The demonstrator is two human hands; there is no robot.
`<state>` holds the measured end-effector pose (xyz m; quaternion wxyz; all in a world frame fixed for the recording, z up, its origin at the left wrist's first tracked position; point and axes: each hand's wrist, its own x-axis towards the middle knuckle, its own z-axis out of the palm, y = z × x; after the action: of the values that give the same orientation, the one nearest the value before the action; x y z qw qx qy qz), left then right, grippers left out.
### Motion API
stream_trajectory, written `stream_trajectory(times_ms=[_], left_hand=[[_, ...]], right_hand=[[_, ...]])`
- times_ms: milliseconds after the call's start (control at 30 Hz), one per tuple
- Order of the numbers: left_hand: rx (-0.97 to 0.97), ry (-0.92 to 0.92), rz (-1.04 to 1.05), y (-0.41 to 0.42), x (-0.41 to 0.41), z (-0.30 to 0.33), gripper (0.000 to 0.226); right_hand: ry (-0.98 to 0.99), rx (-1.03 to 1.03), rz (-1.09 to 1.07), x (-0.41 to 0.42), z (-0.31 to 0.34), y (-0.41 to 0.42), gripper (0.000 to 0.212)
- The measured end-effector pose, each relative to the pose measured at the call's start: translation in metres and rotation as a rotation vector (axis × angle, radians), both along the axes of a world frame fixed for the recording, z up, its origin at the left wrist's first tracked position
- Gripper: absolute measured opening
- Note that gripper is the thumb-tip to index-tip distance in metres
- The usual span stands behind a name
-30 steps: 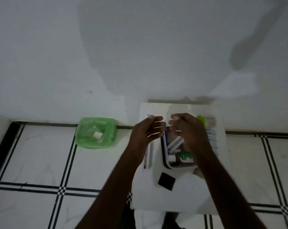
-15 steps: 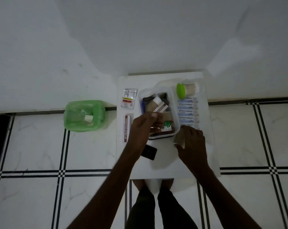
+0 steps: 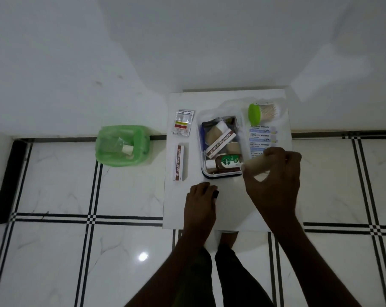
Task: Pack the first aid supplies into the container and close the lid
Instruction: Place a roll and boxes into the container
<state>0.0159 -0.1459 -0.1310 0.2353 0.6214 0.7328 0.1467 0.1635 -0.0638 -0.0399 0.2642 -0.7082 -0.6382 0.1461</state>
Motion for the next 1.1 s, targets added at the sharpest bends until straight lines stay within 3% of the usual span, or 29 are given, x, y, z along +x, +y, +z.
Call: stream_trajectory(times_ms=[133, 267, 367, 533, 733, 900, 1100], left_hand=[[-0.027, 0.108, -0.129, 0.002, -0.008, -0.014, 0.046], [-0.013, 0.124, -0.076, 0.018, -0.020, -0.012, 0.043], [0.023, 0.132, -0.020, 0.024, -0.028, -0.002, 0.023], [0.075, 0.019, 0.215, 0.025, -0.051, 0.032, 0.007], [0.248, -0.186, 0.420, 0.057, -0.069, 0.094, 0.008], [0.245, -0.310, 0.304, 0.119, -0.060, 0.105, 0.016], [0.124, -0.129, 0.087, 0.167, -0.041, 0.092, 0.015]], right_hand=[[-0.046, -0.002, 0.110, -0.037, -0.005, 0.020, 0.058], [-0.149, -0.094, 0.128, -0.070, -0.022, 0.041, 0.055], [-0.301, -0.140, 0.146, -0.081, -0.035, 0.045, 0.052], [-0.394, -0.171, 0.204, -0.077, -0.044, 0.043, 0.045], [-0.433, -0.295, 0.302, -0.069, -0.046, 0.047, 0.052], [-0.397, -0.266, 0.272, -0.071, -0.051, 0.035, 0.045], [-0.313, -0.275, 0.202, -0.082, -0.050, 0.023, 0.044]])
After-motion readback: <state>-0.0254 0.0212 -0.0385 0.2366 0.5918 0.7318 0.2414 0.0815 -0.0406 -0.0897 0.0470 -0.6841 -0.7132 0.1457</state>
